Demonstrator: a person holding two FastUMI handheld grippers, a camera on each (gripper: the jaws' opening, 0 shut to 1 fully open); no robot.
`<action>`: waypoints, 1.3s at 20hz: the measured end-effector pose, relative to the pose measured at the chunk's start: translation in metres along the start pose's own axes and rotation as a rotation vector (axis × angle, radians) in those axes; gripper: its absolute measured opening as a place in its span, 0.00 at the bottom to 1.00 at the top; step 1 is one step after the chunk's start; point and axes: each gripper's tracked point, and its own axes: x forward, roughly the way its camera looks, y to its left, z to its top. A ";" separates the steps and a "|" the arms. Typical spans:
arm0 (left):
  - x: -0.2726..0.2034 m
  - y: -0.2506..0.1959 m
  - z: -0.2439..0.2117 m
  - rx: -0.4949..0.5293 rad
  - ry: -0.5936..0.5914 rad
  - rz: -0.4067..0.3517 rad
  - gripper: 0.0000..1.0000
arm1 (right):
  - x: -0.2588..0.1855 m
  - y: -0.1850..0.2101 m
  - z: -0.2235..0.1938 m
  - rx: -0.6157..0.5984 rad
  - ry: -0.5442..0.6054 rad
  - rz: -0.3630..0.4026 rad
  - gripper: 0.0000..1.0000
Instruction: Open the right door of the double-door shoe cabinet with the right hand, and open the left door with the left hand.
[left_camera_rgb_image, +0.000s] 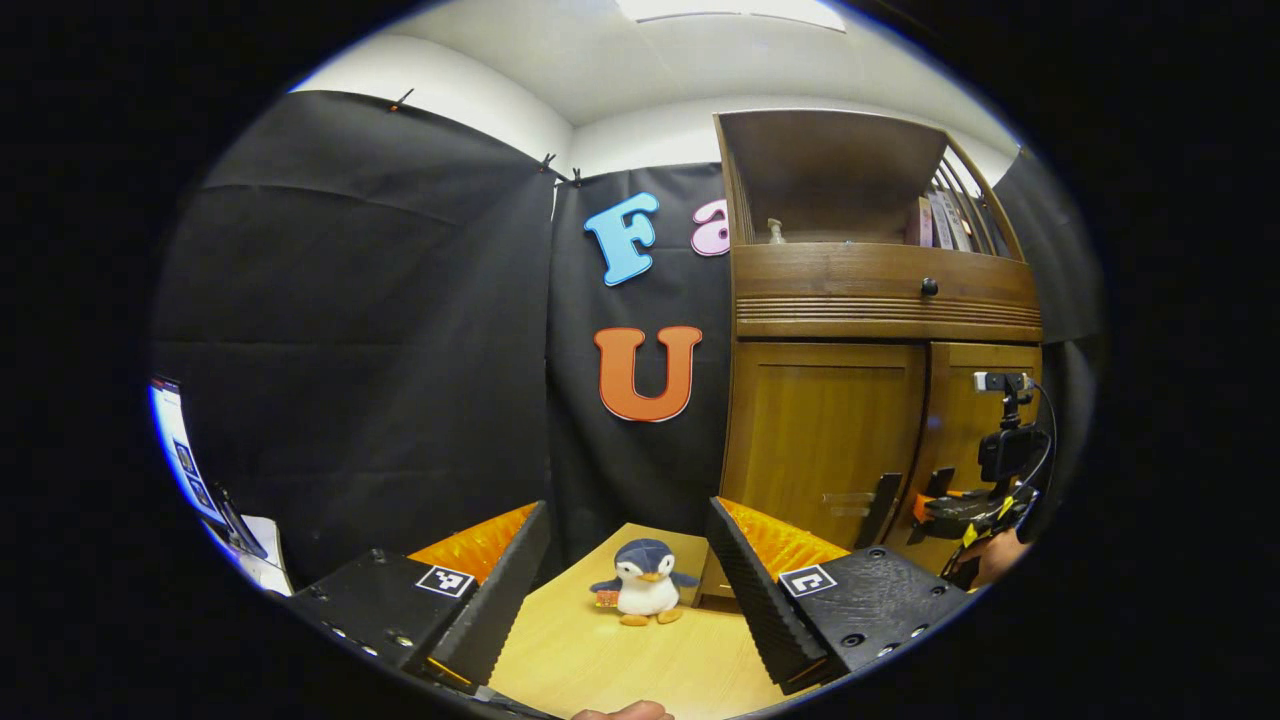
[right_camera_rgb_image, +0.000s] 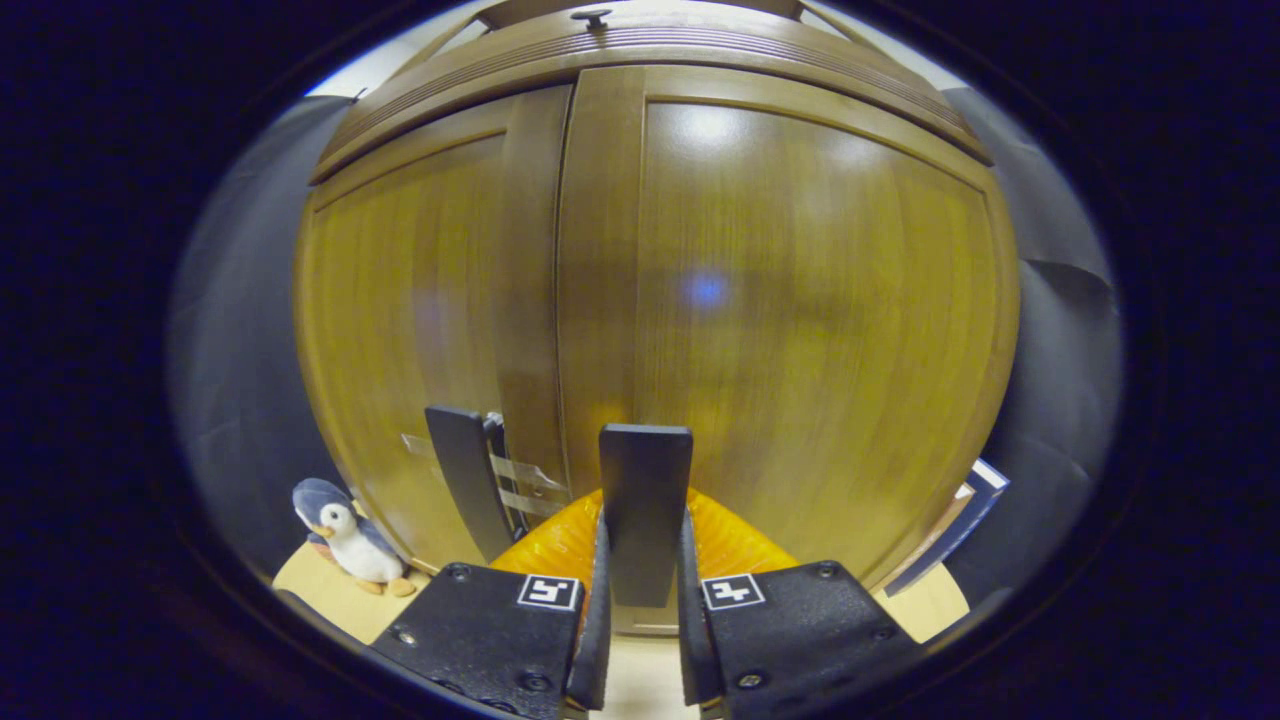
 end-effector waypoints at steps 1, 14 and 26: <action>0.003 -0.003 0.000 -0.004 0.006 -0.008 0.95 | -0.003 -0.001 0.000 0.001 0.002 0.003 0.31; 0.024 -0.081 -0.015 -0.027 0.050 -0.196 0.95 | -0.061 -0.012 -0.020 -0.024 -0.022 0.048 0.31; 0.026 -0.136 -0.032 -0.022 0.101 -0.308 1.00 | -0.124 -0.044 -0.040 -0.001 -0.003 0.057 0.31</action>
